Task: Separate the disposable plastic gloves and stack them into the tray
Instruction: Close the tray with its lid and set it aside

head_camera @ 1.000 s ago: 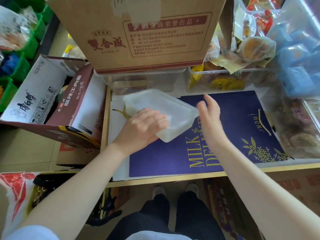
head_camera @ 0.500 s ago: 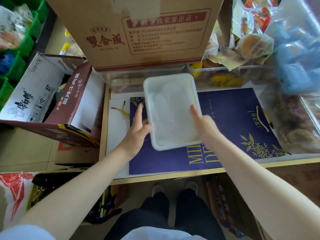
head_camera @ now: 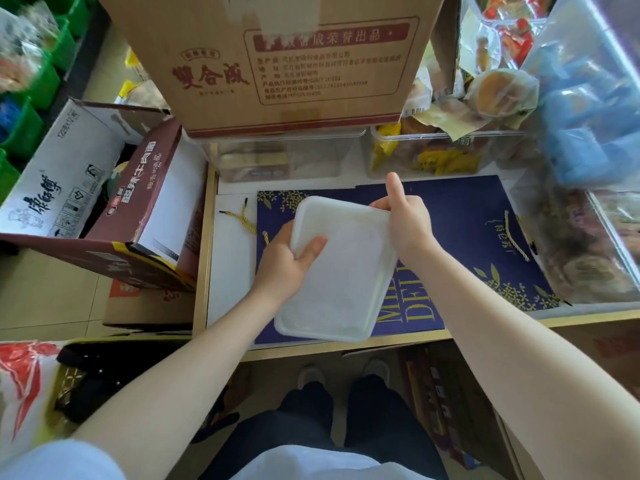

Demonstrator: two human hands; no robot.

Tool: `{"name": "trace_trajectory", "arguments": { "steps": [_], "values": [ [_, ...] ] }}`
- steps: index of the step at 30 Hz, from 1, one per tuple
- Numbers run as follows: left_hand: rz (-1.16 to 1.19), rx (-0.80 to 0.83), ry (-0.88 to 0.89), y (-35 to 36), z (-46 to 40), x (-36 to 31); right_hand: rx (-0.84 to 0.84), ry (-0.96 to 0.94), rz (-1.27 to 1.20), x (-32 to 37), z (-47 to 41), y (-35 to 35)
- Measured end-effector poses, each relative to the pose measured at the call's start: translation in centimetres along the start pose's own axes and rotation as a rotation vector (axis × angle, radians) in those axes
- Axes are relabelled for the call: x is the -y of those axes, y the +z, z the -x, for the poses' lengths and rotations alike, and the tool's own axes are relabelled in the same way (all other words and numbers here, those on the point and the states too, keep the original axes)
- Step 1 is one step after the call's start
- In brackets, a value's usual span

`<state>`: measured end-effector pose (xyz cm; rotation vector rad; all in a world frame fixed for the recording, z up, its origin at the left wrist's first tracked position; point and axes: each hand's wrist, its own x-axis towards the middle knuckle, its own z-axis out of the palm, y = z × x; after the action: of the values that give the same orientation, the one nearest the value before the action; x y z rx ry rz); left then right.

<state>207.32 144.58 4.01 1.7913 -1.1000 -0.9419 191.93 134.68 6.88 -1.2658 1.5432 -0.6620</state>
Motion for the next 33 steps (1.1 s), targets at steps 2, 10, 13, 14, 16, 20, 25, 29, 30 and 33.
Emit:
{"name": "trace_trajectory", "arguments": {
  "steps": [2, 10, 13, 14, 16, 20, 25, 29, 30, 33],
  "values": [
    [0.006, 0.005, -0.017, 0.3, 0.4, 0.4, 0.024, -0.01, 0.112, 0.1, -0.3, -0.3],
    [-0.165, 0.105, 0.142, -0.4, -0.3, -0.1, 0.297, -0.4, 0.66, 3.1, 0.9, 2.2],
    [-0.227, 0.114, 0.161, -0.9, -1.0, -0.2, 0.251, -0.434, 0.65, 2.8, 0.6, 2.7],
    [-0.249, 0.129, 0.165, -1.0, -1.2, -0.2, 0.234, -0.444, 0.676, 2.6, 0.4, 2.8],
    [-0.277, 0.159, 0.171, -1.0, -1.6, -0.3, 0.189, -0.453, 0.73, 2.5, 0.0, 3.0],
    [-0.269, 0.177, 0.162, -0.4, -1.5, -0.3, 0.139, -0.466, 0.784, 2.5, -0.8, 3.1],
    [-0.109, 0.079, -0.066, 0.0, -2.3, -0.2, 0.08, -0.534, 0.665, 0.9, -1.8, 1.2],
    [0.262, -0.036, -0.275, -0.8, -3.3, 0.2, 0.188, -0.238, 0.305, -2.7, -1.7, -0.7],
    [0.359, -0.036, -0.315, -0.9, -3.5, 0.2, 0.294, -0.102, 0.172, -3.2, -1.6, -0.5],
    [0.476, -0.005, -0.438, -0.9, -3.9, 0.6, 0.307, -0.017, 0.176, -3.6, -2.2, 0.9]
  ]
}}
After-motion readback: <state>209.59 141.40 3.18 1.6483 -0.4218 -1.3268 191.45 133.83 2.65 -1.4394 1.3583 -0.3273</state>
